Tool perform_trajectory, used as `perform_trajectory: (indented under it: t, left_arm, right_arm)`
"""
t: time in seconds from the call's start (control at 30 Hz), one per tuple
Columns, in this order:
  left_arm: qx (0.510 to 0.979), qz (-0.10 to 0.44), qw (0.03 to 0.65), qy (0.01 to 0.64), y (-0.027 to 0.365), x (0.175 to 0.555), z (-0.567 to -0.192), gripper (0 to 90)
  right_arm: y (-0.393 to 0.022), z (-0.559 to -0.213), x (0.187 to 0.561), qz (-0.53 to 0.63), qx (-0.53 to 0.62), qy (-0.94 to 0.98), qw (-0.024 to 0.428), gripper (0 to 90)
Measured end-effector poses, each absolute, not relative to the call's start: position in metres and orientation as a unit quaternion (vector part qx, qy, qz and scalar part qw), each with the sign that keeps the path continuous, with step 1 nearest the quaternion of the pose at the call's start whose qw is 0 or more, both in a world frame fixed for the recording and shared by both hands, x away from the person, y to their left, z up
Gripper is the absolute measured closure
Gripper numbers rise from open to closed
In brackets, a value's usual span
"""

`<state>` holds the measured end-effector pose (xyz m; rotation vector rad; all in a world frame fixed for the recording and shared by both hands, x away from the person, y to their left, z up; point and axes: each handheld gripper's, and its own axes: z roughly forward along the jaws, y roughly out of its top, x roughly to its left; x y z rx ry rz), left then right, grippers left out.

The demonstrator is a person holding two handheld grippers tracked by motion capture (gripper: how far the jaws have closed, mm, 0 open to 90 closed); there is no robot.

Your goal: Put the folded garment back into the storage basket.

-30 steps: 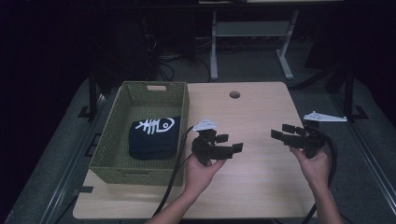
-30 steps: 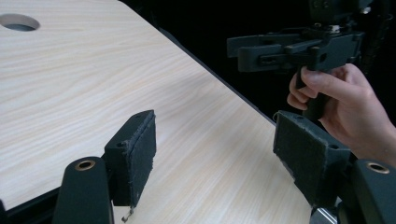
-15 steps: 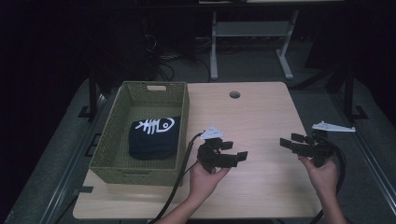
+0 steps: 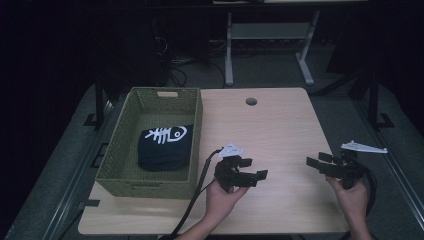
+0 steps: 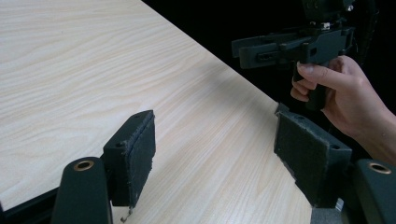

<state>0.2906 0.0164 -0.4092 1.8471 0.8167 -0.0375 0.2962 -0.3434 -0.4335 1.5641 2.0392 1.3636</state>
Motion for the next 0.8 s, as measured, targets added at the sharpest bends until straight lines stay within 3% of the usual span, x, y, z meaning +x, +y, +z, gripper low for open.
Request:
perform_trajectory:
  t: [0.47,0.8]
  left_arm:
    - [0.791,0.010,0.519,0.323,0.022,0.272,-0.424,28.3]
    - [0.800,0.000,0.522,0.296,0.030,0.247,-0.427,27.2]
  right_arm:
    - [-0.351,-0.449,0.272,0.462,0.544,0.691,0.116,31.2]
    - [-0.338,-0.454,0.243,0.498,0.502,0.696,0.126,25.3]
